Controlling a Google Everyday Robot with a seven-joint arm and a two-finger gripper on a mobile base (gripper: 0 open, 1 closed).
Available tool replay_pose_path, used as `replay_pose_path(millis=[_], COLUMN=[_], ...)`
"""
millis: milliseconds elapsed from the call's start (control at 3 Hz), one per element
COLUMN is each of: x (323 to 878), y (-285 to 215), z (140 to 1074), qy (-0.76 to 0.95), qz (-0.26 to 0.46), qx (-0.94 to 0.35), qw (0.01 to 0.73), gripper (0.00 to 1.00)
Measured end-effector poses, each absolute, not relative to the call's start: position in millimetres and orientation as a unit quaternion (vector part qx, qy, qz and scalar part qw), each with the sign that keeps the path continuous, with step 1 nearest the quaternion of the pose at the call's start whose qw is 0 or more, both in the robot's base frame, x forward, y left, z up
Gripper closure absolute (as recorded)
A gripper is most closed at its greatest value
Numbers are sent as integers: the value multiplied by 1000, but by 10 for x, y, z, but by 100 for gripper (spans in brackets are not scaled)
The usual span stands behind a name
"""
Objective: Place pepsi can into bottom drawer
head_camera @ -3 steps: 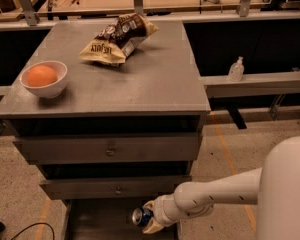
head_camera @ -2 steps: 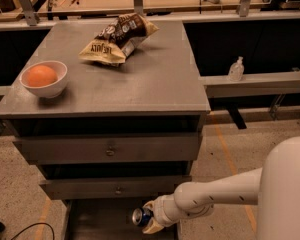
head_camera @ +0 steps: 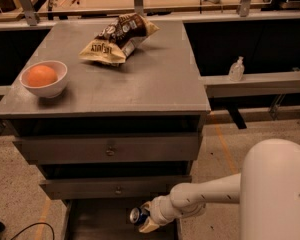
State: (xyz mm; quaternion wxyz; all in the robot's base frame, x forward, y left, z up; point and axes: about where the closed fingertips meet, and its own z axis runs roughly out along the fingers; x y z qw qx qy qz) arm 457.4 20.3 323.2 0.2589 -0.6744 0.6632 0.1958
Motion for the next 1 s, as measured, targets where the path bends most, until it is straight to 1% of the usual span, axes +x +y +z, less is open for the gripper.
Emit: replay_pose_path(millis=[333, 1000], x=[4651, 4746], y=[322, 362], z=[2890, 2468], qy=[665, 681], qz=[216, 225], qx=[-668, -654], qw=[254, 240], gripper=[85, 39])
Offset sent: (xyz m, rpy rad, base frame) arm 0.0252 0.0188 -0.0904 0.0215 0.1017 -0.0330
